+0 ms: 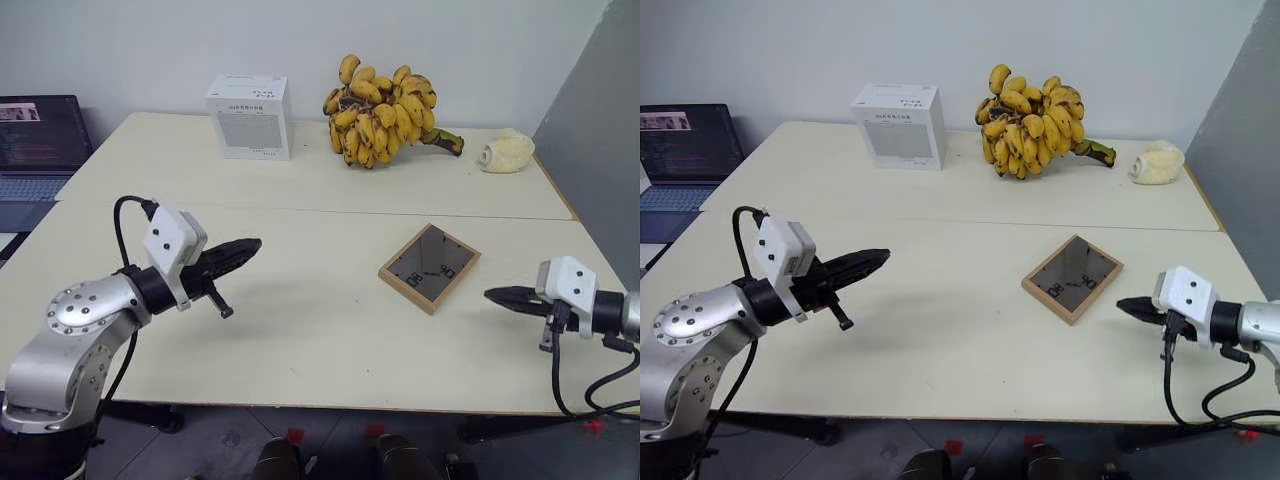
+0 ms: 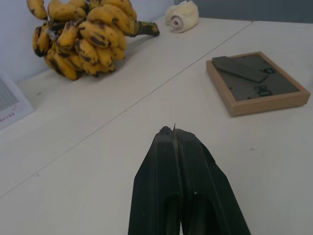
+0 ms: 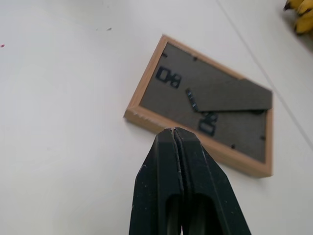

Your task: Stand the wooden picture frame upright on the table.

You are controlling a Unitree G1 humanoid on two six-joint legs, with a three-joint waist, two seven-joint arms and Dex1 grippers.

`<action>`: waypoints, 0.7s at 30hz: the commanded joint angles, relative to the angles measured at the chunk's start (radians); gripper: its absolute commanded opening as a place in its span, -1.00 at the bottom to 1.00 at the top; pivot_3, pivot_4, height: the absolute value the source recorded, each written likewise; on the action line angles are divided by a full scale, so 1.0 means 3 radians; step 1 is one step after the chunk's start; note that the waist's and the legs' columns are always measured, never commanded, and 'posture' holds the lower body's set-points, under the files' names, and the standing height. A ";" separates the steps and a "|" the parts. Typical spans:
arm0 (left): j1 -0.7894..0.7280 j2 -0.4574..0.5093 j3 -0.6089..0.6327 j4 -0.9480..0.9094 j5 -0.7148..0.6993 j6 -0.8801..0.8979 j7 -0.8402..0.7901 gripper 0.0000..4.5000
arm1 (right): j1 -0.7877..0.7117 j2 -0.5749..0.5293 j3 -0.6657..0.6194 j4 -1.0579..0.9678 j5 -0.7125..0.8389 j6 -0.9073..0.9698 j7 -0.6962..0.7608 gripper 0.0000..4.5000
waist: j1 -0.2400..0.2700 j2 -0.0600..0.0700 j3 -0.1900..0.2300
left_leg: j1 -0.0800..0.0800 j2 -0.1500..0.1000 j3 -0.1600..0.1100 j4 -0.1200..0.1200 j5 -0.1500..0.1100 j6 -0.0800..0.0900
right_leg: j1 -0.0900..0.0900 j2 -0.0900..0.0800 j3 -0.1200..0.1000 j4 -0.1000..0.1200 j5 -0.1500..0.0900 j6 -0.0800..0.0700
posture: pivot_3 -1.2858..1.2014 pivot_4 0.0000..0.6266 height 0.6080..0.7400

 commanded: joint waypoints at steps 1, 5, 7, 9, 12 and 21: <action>-0.0095 0.0036 -0.0034 -0.0050 0.0054 0.0002 0.0043 -1.00 | -0.0028 0.0025 -0.0034 -0.0041 -0.0026 -0.0071 -0.0027 -0.99 | 0.0000 0.0000 0.0000 | 0.0000 0.0000 0.0000 0.0000 0.0000 0.0000 | 0.0000 0.0000 -0.0001 0.0000 0.0000 0.0000 | 0.03 -0.52 1.00; -0.0174 -0.0027 -0.0021 -0.0053 -0.0017 0.0097 0.0137 -1.00 | -0.0016 0.0088 -0.0016 -0.0090 -0.0032 -0.0054 -0.0091 -0.99 | 0.0004 0.0000 0.0000 | -0.0002 0.0000 -0.0002 0.0000 0.0000 0.0000 | 0.0000 0.0000 -0.0003 0.0000 0.0000 -0.0001 | 0.03 -0.52 1.00; -0.0193 -0.0025 -0.0027 -0.0042 -0.0003 0.0087 0.0132 -1.00 | -0.0011 0.0106 -0.0011 -0.0101 -0.0045 -0.0059 -0.0104 -0.99 | 0.0006 0.0000 0.0000 | -0.0003 0.0000 -0.0004 0.0000 0.0000 0.0000 | 0.0000 0.0000 -0.0004 0.0000 0.0002 -0.0003 | 0.03 -0.52 1.00; -0.0213 -0.0031 -0.0028 -0.0026 0.0001 0.0093 0.0134 -1.00 | -0.0011 0.0116 -0.0013 -0.0094 -0.0055 -0.0074 -0.0122 -0.99 | 0.0007 0.0000 0.0000 | -0.0003 0.0000 -0.0004 0.0000 0.0000 0.0000 | 0.0000 0.0000 -0.0005 0.0001 0.0003 -0.0005 | 0.03 -0.52 1.00; -0.0234 -0.0035 -0.0025 -0.0008 -0.0011 0.0107 0.0136 -1.00 | -0.0035 0.0141 -0.0024 -0.0072 -0.0086 -0.0093 -0.0166 -0.99 | 0.0007 0.0000 0.0000 | -0.0002 0.0000 -0.0005 0.0000 0.0000 0.0000 | 0.0000 0.0000 -0.0005 0.0001 0.0003 -0.0005 | 0.03 -0.52 1.00; -0.0347 -0.0054 -0.0075 0.0114 -0.0009 0.0100 0.0104 -1.00 | -0.0027 0.0232 -0.0031 -0.0095 -0.0162 -0.0114 -0.0317 -0.99 | 0.0008 0.0000 0.0000 | -0.0003 -0.0001 -0.0006 0.0000 0.0000 0.0000 | 0.0000 0.0000 -0.0007 0.0002 0.0005 -0.0009 | 0.03 -0.52 1.00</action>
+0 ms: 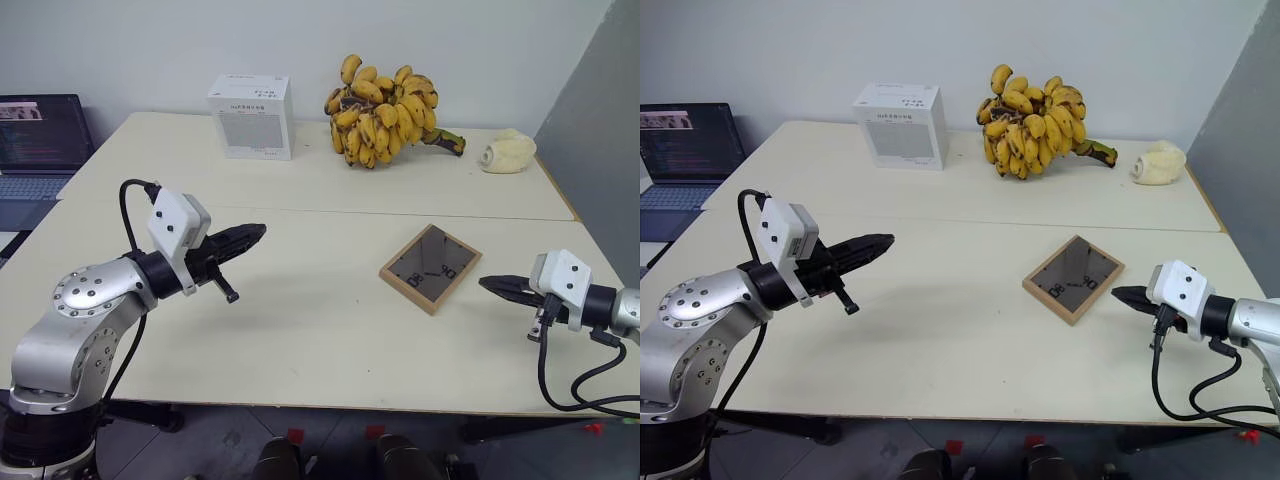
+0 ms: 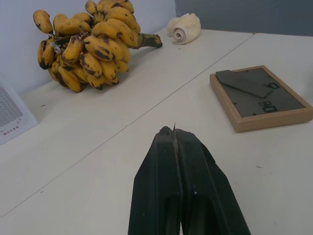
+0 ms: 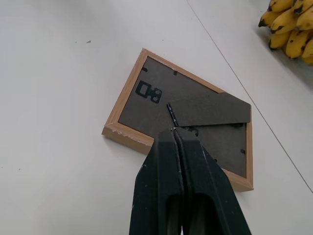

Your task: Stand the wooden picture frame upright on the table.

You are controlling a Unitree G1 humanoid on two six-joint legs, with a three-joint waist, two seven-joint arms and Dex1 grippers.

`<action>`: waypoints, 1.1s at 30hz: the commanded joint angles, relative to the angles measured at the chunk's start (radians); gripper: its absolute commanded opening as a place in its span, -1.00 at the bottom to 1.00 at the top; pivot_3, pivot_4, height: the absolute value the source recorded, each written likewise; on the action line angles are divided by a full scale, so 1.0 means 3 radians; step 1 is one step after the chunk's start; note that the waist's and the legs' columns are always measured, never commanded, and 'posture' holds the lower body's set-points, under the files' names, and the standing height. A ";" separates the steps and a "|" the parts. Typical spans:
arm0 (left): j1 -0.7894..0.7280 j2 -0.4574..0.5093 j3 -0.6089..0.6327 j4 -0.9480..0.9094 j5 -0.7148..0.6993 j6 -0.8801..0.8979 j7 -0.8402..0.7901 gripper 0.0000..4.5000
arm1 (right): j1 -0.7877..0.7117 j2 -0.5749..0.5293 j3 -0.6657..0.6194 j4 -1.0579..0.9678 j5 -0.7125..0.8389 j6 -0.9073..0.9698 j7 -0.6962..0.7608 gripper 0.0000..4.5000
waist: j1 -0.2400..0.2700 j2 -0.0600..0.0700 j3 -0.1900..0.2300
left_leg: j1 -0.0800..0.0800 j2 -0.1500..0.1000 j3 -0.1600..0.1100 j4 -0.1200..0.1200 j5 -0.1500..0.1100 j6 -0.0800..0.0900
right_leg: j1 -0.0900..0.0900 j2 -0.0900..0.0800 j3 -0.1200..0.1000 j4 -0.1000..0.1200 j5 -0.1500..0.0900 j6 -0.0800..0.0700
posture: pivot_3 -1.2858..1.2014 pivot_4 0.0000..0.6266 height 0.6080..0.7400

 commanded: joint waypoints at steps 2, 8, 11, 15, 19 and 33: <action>-0.0135 0.0001 -0.0089 0.0096 0.0045 -0.0034 -0.0052 -1.00 | -0.0004 0.0047 -0.0075 -0.0092 -0.0058 -0.0043 -0.0140 -0.99 | 0.0001 0.0000 0.0000 | 0.0000 0.0000 -0.0001 0.0000 0.0000 0.0000 | 0.0000 0.0000 -0.0001 0.0000 0.0000 -0.0001 | 0.03 -0.52 1.00; -0.0384 -0.0083 -0.0474 0.0563 0.0245 0.0013 -0.0119 -1.00 | -0.0017 0.0207 -0.0041 -0.0095 -0.0244 0.0065 -0.0497 -0.99 | 0.0001 0.0000 0.0000 | 0.0000 -0.0001 -0.0002 0.0001 0.0000 0.0000 | 0.0001 0.0000 -0.0002 0.0001 0.0001 -0.0001 | 0.03 -0.52 1.00; -0.0598 -0.0167 -0.0783 0.0914 0.0439 0.0086 -0.0146 -1.00 | -0.0017 0.0297 0.0017 -0.0097 -0.0394 0.0183 -0.0727 -0.99 | 0.0002 0.0000 0.0000 | 0.0000 -0.0001 -0.0003 0.0003 0.0001 0.0000 | 0.0001 0.0000 -0.0003 0.0002 0.0001 0.0000 | 0.03 -0.52 1.00; -0.1117 -0.0505 -0.1246 0.1753 0.0864 -0.0127 -0.0172 -1.00 | -0.0005 0.0468 0.0101 -0.0138 -0.0608 0.0405 -0.1069 -0.99 | 0.0031 0.0000 0.0000 | -0.0002 -0.0003 -0.0007 0.0007 0.0002 0.0002 | 0.0003 0.0001 -0.0007 0.0003 0.0001 0.0001 | 0.03 -0.52 1.00; -0.1795 -0.1053 -0.1504 0.2884 0.1181 -0.0748 -0.0333 -1.00 | -0.0005 0.0623 0.0230 -0.0177 -0.0834 0.0617 -0.1366 -0.99 | 0.0067 0.0000 0.0000 | -0.0013 -0.0005 -0.0007 0.0009 0.0003 0.0004 | -0.0005 0.0001 -0.0007 0.0003 0.0006 -0.0002 | 0.03 -0.52 1.00; -0.2877 -0.2215 -0.1497 0.5116 0.1714 -0.2063 -0.0439 -1.00 | -0.0082 0.0843 0.0196 -0.0195 -0.1271 0.1186 -0.2015 -0.99 | 0.0073 0.0003 -0.0002 | -0.0032 -0.0009 -0.0011 0.0009 0.0003 0.0004 | -0.0018 0.0000 -0.0009 0.0002 0.0007 -0.0002 | 0.03 -0.52 1.00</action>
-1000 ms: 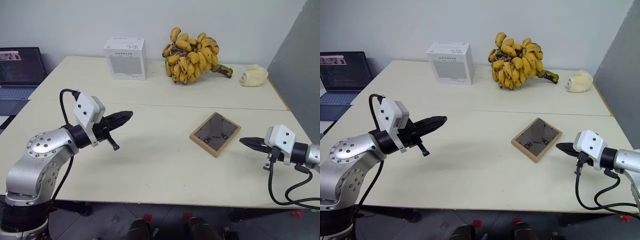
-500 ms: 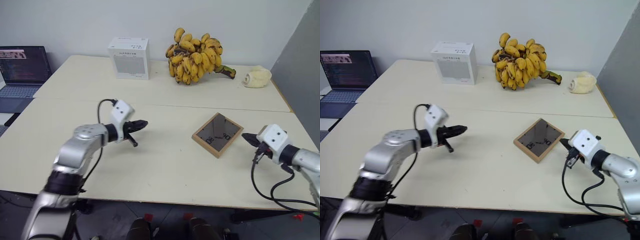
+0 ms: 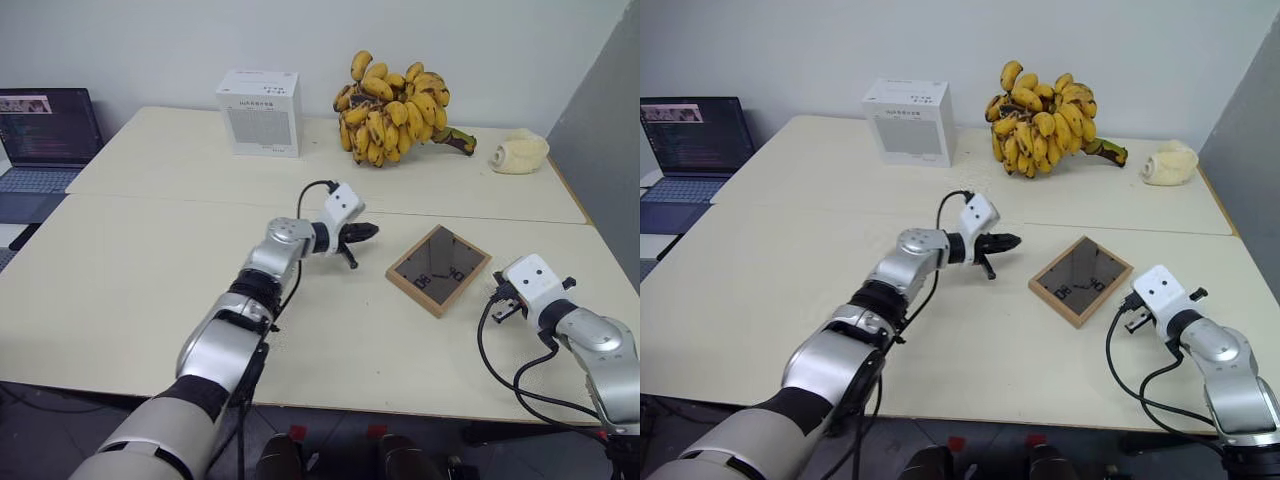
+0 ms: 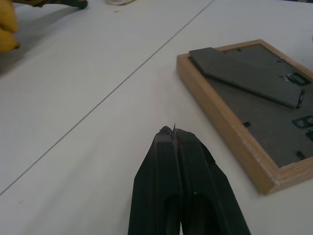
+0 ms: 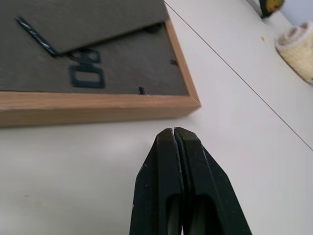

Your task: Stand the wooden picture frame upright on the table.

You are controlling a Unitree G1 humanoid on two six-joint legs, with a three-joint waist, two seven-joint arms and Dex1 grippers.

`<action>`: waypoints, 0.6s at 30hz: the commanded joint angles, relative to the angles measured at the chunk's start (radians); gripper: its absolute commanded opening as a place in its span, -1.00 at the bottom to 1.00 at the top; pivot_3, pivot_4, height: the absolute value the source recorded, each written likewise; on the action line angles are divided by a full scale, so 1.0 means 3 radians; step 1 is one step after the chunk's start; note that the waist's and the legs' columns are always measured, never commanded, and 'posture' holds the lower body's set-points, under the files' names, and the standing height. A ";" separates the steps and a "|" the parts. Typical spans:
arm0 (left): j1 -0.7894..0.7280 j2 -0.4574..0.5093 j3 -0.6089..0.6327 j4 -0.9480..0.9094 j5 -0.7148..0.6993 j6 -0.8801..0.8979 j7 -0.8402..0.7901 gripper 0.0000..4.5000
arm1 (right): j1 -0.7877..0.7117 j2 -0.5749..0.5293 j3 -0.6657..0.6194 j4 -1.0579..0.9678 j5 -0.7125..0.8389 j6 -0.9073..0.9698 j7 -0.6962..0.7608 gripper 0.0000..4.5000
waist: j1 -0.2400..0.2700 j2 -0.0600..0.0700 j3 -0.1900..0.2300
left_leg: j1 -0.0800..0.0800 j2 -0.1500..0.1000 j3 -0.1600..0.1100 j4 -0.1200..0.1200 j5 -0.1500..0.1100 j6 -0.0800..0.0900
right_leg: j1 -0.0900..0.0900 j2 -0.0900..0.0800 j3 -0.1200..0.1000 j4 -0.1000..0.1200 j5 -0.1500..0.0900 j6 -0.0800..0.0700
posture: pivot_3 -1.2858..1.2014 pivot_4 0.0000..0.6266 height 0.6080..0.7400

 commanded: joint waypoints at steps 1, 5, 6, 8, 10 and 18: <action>-0.0145 -0.0132 0.0038 0.0240 0.0139 -0.0140 0.0042 -1.00 | -0.0082 0.0004 -0.0126 -0.0095 -0.0107 0.0076 -0.0170 -0.99 | -0.0001 0.0000 0.0000 | 0.0000 0.0000 0.0000 0.0000 0.0000 0.0000 | 0.0000 0.0000 0.0000 0.0001 0.0000 0.0000 | 0.03 -0.52 1.00; -0.0149 -0.0285 0.0045 0.0481 0.0262 -0.0077 0.0170 -1.00 | -0.0252 0.0049 -0.0049 0.0038 -0.0205 0.0063 -0.0301 -0.99 | -0.0003 0.0001 -0.0001 | 0.0001 -0.0001 -0.0002 0.0001 0.0000 0.0000 | 0.0001 0.0000 0.0000 0.0004 0.0001 0.0001 | 0.03 -0.52 1.00; -0.0141 -0.0309 0.0046 0.0509 0.0286 -0.0072 0.0175 -1.00 | -0.0297 0.0057 -0.0015 0.0079 -0.0233 0.0050 -0.0318 -0.99 | -0.0003 0.0001 -0.0001 | 0.0001 -0.0001 -0.0002 0.0001 0.0001 0.0000 | 0.0001 0.0000 0.0000 0.0004 0.0001 0.0002 | 0.03 -0.52 1.00; -0.0108 -0.0340 0.0030 0.0526 0.0342 -0.0094 0.0155 -1.00 | -0.0398 0.0085 0.0066 0.0181 -0.0274 0.0009 -0.0341 -0.99 | -0.0003 0.0002 -0.0001 | 0.0001 -0.0002 -0.0002 0.0001 0.0001 0.0001 | 0.0002 0.0000 -0.0001 0.0004 0.0002 0.0003 | 0.03 -0.52 1.00; -0.0077 -0.0350 0.0029 0.0500 0.0372 -0.0114 0.0082 -1.00 | -0.0509 0.0131 0.0153 0.0305 -0.0302 -0.0030 -0.0357 -0.99 | -0.0002 0.0002 -0.0001 | 0.0000 -0.0001 -0.0003 0.0002 0.0001 0.0001 | 0.0001 0.0000 -0.0002 0.0004 0.0002 0.0003 | 0.03 -0.52 1.00; 0.0012 -0.0322 0.0055 0.0333 0.0397 -0.0085 -0.0090 -1.00 | -0.0634 0.0053 0.0143 0.0700 -0.0429 -0.0212 -0.0463 -0.99 | 0.0008 0.0007 -0.0004 | 0.0000 -0.0002 -0.0004 0.0001 0.0001 0.0000 | 0.0001 -0.0001 -0.0002 0.0004 0.0002 0.0003 | 0.03 -0.52 1.00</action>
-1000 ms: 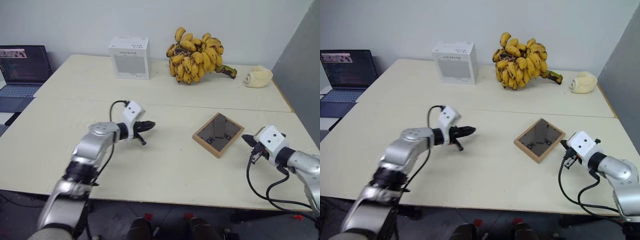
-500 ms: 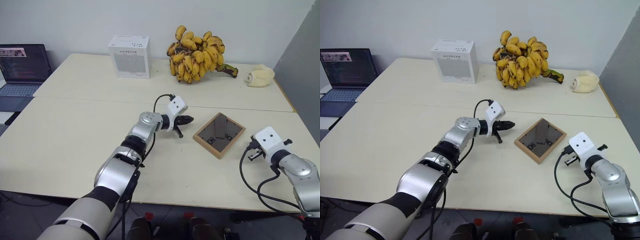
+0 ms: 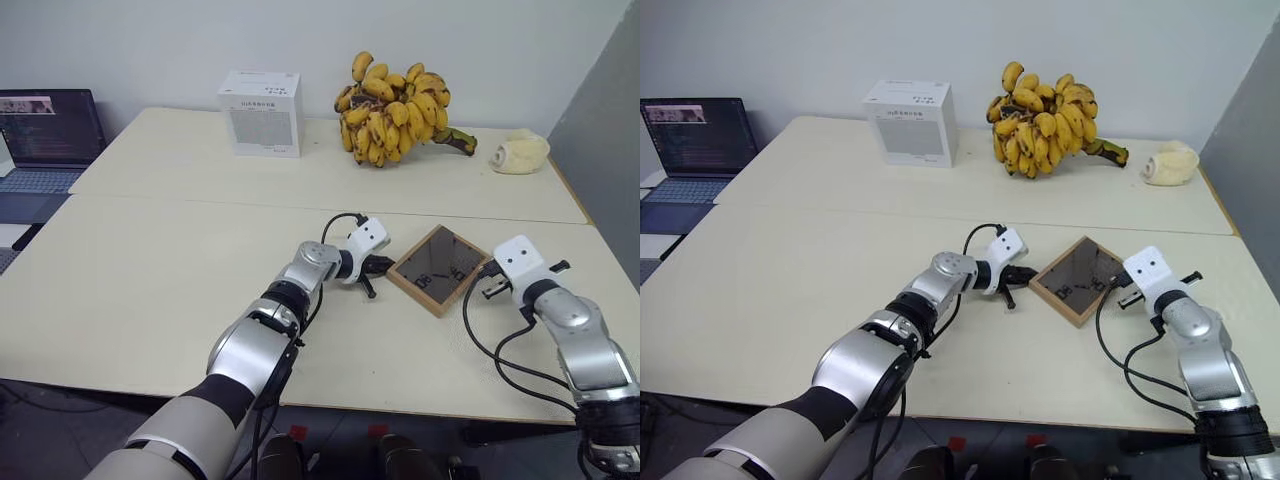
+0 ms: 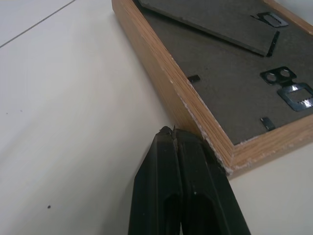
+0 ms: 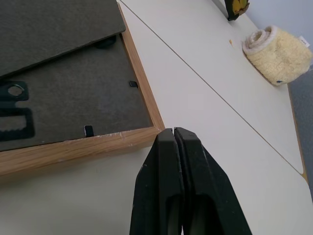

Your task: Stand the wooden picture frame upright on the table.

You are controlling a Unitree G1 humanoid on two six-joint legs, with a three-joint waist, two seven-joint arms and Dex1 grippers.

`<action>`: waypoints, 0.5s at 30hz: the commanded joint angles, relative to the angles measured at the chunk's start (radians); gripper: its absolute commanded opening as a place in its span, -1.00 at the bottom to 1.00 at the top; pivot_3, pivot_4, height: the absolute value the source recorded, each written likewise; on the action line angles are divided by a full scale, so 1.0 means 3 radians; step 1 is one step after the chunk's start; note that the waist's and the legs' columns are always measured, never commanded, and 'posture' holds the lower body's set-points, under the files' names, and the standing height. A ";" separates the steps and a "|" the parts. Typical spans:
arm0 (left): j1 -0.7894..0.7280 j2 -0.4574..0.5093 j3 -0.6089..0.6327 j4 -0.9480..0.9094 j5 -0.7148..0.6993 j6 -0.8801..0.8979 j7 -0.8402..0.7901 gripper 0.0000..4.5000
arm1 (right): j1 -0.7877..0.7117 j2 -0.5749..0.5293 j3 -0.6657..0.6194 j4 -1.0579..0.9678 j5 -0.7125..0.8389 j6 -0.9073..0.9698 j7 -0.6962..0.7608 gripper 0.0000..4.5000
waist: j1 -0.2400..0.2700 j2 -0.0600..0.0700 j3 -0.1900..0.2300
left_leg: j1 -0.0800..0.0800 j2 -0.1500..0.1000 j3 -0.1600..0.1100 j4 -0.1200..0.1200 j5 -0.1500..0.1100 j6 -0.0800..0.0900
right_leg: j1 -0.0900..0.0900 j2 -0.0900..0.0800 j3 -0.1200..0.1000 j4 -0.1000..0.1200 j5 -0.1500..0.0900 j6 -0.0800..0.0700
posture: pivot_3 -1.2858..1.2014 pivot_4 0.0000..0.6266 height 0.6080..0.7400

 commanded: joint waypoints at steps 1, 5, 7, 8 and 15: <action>0.0019 0.0014 0.0052 -0.0187 0.0023 -0.0027 -0.0057 -1.00 | 0.0033 -0.0135 -0.0169 0.0062 -0.0080 -0.0128 -0.0080 -0.99 | 0.0009 0.0000 0.0000 | 0.0000 0.0000 -0.0001 0.0000 0.0000 0.0000 | 0.0000 0.0000 -0.0001 0.0000 0.0000 0.0000 | 0.03 -0.52 1.00; 0.0041 0.0039 0.0084 -0.0228 0.0038 -0.0003 -0.0061 -1.00 | 0.0102 -0.0097 -0.0058 0.0111 -0.0080 -0.0175 -0.0036 -0.99 | 0.0002 0.0001 0.0000 | 0.0000 0.0000 -0.0001 0.0000 0.0000 0.0000 | 0.0001 0.0000 -0.0001 0.0000 0.0000 0.0000 | 0.03 -0.52 1.00; 0.0047 0.0044 0.0093 -0.0245 0.0044 0.0007 -0.0062 -1.00 | 0.0066 -0.0028 0.0037 0.0165 -0.0089 -0.0199 -0.0035 -0.99 | -0.0003 0.0002 -0.0001 | 0.0000 0.0000 -0.0001 0.0000 0.0000 0.0000 | 0.0001 0.0000 0.0000 0.0001 0.0000 0.0000 | 0.03 -0.52 1.00; 0.0049 0.0045 0.0096 -0.0256 0.0043 0.0014 -0.0064 -1.00 | 0.0029 0.0016 0.0085 0.0194 -0.0095 -0.0208 -0.0042 -0.99 | -0.0012 0.0002 -0.0001 | 0.0000 0.0000 -0.0001 0.0001 0.0000 0.0000 | 0.0000 0.0000 0.0000 0.0002 0.0000 0.0000 | 0.03 -0.52 1.00; 0.0084 0.0032 0.0111 -0.0400 0.0026 0.0094 -0.0117 -1.00 | -0.0316 0.0317 0.0365 0.0411 -0.0138 -0.0290 -0.0053 -0.99 | -0.0031 0.0003 0.0000 | 0.0005 -0.0001 -0.0001 0.0003 0.0002 0.0002 | -0.0001 0.0000 0.0000 0.0016 0.0000 0.0000 | 0.03 -0.52 1.00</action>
